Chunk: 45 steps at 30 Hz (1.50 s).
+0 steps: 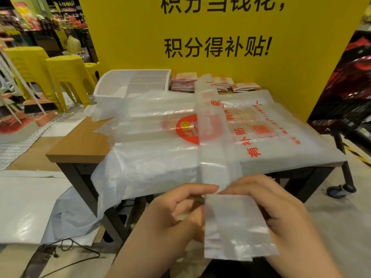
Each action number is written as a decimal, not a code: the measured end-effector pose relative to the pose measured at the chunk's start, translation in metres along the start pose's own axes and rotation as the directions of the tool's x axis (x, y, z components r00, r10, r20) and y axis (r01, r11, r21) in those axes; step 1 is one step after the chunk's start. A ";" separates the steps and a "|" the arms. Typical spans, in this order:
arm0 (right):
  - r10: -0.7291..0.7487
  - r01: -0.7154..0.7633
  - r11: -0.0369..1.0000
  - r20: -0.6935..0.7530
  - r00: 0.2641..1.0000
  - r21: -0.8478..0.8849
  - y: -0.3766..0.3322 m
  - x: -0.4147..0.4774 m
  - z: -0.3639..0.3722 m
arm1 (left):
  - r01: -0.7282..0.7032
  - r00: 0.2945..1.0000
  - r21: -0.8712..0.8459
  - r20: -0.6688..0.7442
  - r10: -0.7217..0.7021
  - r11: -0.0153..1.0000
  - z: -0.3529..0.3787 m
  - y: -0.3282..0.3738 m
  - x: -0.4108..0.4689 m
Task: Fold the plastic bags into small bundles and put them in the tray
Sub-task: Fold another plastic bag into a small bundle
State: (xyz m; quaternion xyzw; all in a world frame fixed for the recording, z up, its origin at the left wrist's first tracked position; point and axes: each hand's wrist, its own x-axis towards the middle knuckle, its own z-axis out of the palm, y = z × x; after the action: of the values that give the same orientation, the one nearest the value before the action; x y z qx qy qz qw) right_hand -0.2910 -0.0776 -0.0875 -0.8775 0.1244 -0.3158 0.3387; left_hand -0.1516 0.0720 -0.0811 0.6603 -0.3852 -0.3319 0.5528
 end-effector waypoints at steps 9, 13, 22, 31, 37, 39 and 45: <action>0.303 -0.272 0.938 -0.125 0.945 0.215 -0.006 0.017 0.014 | 0.076 0.939 -0.132 -0.325 -0.116 0.988 0.020 0.013 0.010; 0.393 -0.358 0.909 -0.155 0.906 0.214 -0.011 0.019 0.018 | 0.061 0.917 -0.104 -0.387 -0.097 0.993 0.027 0.017 0.011; 0.354 -0.361 0.932 -0.223 0.909 0.008 -0.018 0.023 0.024 | 0.064 0.917 -0.019 -0.394 -0.066 0.998 0.031 0.016 0.010; 0.149 -0.253 0.918 -0.325 0.934 -0.305 -0.009 0.008 0.028 | 0.024 0.904 -0.119 -0.422 -0.072 0.993 0.031 0.014 0.013; 0.357 -0.359 0.932 -0.278 0.892 0.048 -0.013 -0.001 0.025 | 0.011 0.895 -0.160 -0.438 -0.081 0.987 0.034 0.013 0.015; 0.441 -0.413 0.894 -0.189 0.877 0.173 -0.016 0.001 0.022 | 0.020 0.900 -0.182 -0.425 -0.098 0.983 0.033 0.012 0.015; 0.511 -0.441 0.716 0.023 0.859 0.541 -0.019 0.005 0.023 | 0.020 0.923 -0.167 -0.376 -0.082 0.986 0.031 0.017 0.008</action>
State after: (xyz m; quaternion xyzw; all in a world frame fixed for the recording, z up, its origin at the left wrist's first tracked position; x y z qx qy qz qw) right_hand -0.2720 -0.0542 -0.0856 -0.6656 0.2758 -0.2950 0.6276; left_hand -0.1769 0.0482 -0.0701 0.6755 -0.2250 -0.2412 0.6595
